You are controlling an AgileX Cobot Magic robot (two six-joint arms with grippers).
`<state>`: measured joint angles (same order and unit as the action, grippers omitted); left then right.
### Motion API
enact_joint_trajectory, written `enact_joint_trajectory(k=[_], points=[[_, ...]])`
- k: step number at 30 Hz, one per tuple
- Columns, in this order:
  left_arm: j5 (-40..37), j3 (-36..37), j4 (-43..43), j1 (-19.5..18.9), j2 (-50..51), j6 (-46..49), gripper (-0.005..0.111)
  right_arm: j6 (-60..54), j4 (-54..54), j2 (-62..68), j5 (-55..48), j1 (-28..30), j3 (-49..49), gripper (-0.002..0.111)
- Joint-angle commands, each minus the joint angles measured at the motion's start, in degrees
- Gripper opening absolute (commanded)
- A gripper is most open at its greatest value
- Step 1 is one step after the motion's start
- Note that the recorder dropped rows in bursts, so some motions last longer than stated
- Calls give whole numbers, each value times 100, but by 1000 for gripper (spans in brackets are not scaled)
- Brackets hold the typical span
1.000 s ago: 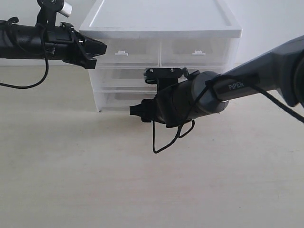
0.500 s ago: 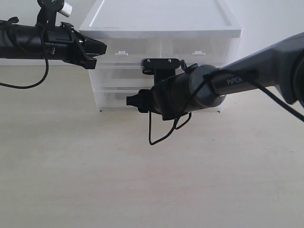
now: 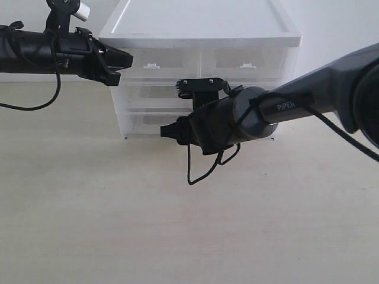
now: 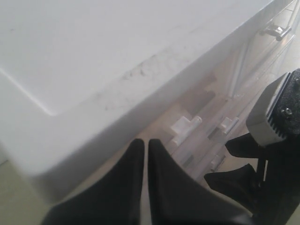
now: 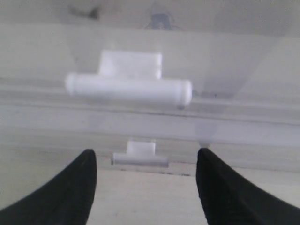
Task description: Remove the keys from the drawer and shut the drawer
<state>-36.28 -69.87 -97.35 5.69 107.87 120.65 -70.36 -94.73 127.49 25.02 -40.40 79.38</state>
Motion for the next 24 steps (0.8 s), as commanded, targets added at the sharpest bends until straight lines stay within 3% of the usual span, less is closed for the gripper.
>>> enact_joint_trajectory(k=[1, 3, 7, 12, 24], points=[[198, -80, -260, -44, 48, -5, 4, -21, 90, -15, 19, 54, 134, 55], [198, -80, -260, -44, 48, -5, 4, -10, 81, -15, 59, 54, 132, 53], [198, -80, -260, -44, 48, -5, 4, -10, 81, -15, 69, 54, 132, 24], [188, -80, -260, -44, 48, -5, 4, -49, 93, -15, 45, 54, 132, -1], [187, -80, -260, -44, 48, 16, 4, -1121, -521, -15, 710, -363, 121, 0]])
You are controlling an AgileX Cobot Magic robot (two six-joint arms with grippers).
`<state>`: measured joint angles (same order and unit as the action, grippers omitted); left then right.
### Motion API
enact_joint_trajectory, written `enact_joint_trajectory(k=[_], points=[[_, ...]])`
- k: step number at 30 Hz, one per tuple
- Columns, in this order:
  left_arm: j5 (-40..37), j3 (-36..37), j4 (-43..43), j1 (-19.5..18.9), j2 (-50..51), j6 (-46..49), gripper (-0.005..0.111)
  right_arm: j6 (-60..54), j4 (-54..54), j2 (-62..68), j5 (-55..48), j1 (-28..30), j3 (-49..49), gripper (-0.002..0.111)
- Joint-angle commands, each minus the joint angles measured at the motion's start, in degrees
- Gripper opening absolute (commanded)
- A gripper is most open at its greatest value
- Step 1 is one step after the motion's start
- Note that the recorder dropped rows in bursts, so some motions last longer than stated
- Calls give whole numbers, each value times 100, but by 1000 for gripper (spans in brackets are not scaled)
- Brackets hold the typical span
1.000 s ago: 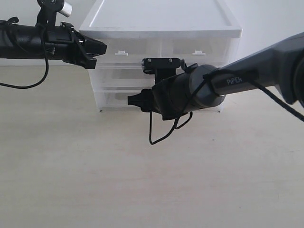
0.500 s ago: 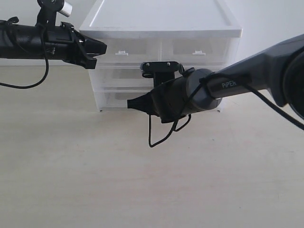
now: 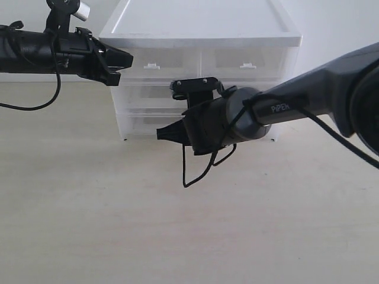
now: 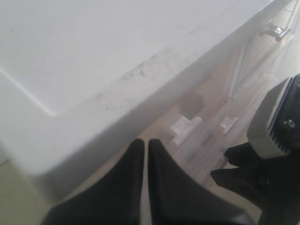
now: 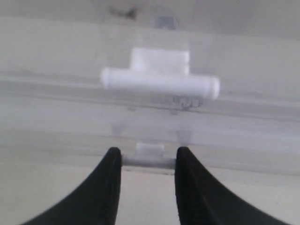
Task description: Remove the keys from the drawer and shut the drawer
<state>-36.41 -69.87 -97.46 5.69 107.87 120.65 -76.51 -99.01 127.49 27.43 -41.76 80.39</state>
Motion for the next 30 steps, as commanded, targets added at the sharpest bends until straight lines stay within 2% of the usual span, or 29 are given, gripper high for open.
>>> enact_joint_trajectory(k=[1, 14, 24, 27, 30], points=[[201, -80, -248, -44, 48, 16, 4, -536, -94, -15, 552, -287, 5, 0], [201, -80, -248, -44, 48, 42, 4, -906, -94, -39, 1797, -1201, 5, 0], [212, -80, -248, -44, 48, 42, 4, -1283, -94, -39, 2031, -1282, 5, 0], [212, -80, -248, -44, 48, 42, 4, -1611, -94, -53, 2493, -1604, 5, 0], [212, -80, -248, -44, 48, 42, 4, -2061, -94, -105, 3368, -2113, 5, 0]])
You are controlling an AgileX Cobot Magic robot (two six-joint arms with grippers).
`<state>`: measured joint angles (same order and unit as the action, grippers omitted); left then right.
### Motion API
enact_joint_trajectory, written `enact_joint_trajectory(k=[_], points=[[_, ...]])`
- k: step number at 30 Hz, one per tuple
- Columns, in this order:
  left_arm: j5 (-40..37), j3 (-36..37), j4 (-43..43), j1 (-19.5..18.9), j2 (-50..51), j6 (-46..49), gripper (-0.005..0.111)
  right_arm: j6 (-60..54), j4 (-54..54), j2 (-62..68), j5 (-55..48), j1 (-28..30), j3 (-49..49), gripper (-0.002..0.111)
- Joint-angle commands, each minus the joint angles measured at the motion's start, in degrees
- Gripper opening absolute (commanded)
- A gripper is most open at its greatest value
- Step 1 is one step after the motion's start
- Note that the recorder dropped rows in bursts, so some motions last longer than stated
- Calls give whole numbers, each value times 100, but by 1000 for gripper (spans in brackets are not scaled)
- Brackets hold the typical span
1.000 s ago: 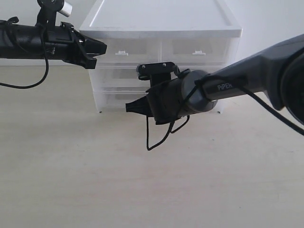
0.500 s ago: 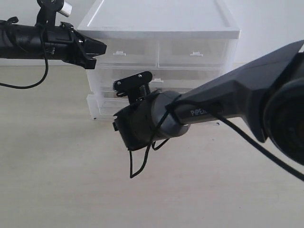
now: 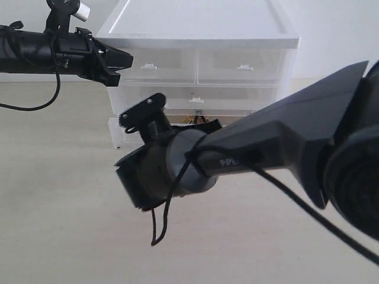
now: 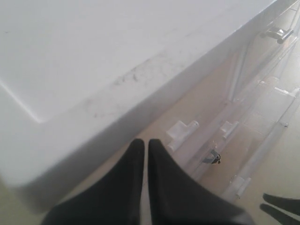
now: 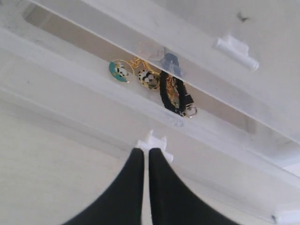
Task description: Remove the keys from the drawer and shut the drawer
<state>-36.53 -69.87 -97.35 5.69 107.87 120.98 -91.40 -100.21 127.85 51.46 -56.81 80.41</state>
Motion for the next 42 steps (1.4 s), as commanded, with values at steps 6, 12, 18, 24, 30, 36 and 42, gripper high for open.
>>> enact_joint_trajectory(k=[6, 12, 18, 24, 30, 36, 42], points=[[247, -80, -260, -44, 48, 9, 4, -1411, 26, -762, 1850, -1225, -504, 0], [245, -69, -260, -44, 48, -34, 4, -2014, 26, -2128, 1795, -1225, -1379, 0], [263, -69, -260, -44, 48, -141, 4, -2328, 26, -3782, 1219, -1142, -2471, 0], [253, -69, -260, -44, 48, -130, 4, -2237, 26, -5249, -2182, 756, -3372, 0], [242, -69, -260, -44, 48, -119, 4, -2337, 26, -4841, -5690, 2715, -3370, 0], [225, -69, -260, -44, 48, -120, 4, 874, 4207, -3935, -7860, 3737, -3024, 0], [213, -69, -260, -44, 48, -120, 4, 3439, 8152, -3870, -8845, 3679, -1737, 0]])
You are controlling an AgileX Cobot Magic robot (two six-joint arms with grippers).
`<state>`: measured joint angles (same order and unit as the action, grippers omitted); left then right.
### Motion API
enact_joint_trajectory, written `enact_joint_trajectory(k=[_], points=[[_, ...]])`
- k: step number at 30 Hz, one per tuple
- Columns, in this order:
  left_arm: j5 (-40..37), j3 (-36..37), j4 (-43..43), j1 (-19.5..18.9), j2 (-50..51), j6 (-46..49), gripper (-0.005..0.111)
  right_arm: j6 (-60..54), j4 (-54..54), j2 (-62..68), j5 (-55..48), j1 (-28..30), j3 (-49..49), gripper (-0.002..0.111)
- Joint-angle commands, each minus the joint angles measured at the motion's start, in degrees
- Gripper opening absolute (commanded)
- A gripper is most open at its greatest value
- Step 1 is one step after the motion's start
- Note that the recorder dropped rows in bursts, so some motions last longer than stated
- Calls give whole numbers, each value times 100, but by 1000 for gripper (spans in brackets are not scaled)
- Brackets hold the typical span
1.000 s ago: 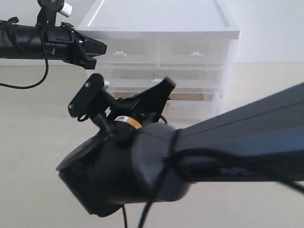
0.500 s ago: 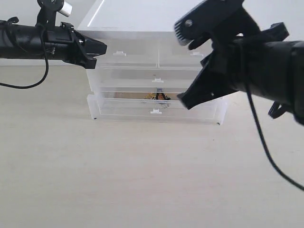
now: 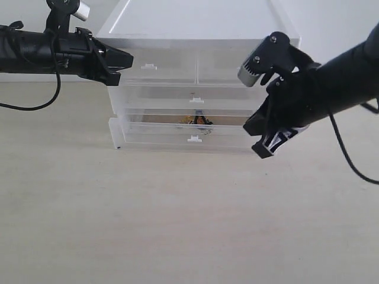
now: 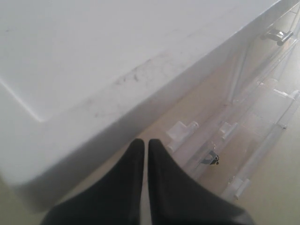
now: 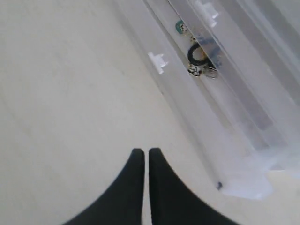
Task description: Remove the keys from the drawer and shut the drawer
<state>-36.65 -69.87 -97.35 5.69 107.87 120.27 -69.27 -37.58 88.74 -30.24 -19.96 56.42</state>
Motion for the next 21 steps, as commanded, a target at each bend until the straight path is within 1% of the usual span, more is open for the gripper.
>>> enact_joint_trajectory(k=[1, 4, 6, 7, 8, 11, 12, 13, 14, 16, 18, 21], points=[[227, -69, -260, -44, 48, -33, 4, 1357, 2037, 110, -869, -5, 821, 0], [227, -69, -260, -44, 48, -33, 4, 1430, 2233, 408, -1600, -5, 1308, 0], [227, -69, -260, -44, 48, -33, 4, 1362, 2231, 677, -1912, -5, 1572, 0], [227, -69, -260, -44, 48, -33, 4, 1324, 2216, 779, -1939, -5, 1665, 2], [227, -69, -260, -44, 48, -33, 4, 1241, 2187, 906, -1939, -5, 1748, 6], [227, -69, -260, -44, 48, -33, 4, 1139, 2194, 1284, -1951, -57, 1974, 26], [227, -69, -260, -44, 48, -32, 4, 1139, 2386, 1505, -1914, -151, 2103, 43], [227, -69, -260, -44, 48, -32, 4, 1139, 2587, 1577, -1831, -196, 2152, 49], [227, -69, -260, -44, 48, -32, 4, 1250, 3030, 1729, -1690, -338, 2259, 52], [227, -69, -260, -44, 48, -32, 4, 1332, 3206, 1926, -1489, -464, 2417, 49], [227, -69, -260, -44, 48, -32, 4, 1518, 3189, 2124, -1136, -474, 2542, 49], [213, -69, -260, -44, 48, -32, 4, 1773, 3359, 2424, -1124, -474, 2769, 49]])
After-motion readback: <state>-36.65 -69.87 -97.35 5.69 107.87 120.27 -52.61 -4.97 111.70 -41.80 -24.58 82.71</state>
